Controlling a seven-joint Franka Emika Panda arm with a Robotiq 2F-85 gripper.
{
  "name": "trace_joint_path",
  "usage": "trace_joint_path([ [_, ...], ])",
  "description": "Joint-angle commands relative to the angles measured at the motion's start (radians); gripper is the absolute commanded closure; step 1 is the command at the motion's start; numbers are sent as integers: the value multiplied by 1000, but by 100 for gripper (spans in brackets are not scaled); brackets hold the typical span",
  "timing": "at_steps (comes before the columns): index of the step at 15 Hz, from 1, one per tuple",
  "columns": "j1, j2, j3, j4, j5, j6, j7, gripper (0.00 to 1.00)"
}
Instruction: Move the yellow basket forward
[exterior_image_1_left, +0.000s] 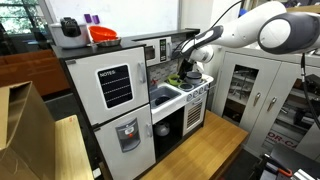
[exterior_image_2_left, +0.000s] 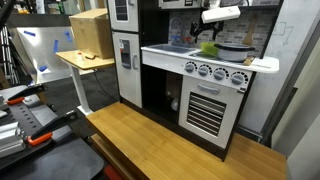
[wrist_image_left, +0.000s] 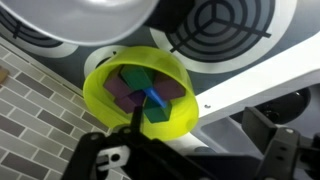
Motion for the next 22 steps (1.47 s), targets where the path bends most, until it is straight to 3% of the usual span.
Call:
trace_joint_path([
  [1, -11, 63, 11, 39, -17, 68, 14, 0],
  [4, -20, 91, 12, 54, -41, 42, 15, 0],
  [6, -35, 79, 20, 72, -51, -62, 14, 0],
  [22, -38, 113, -65, 237, -118, -510, 29, 0],
])
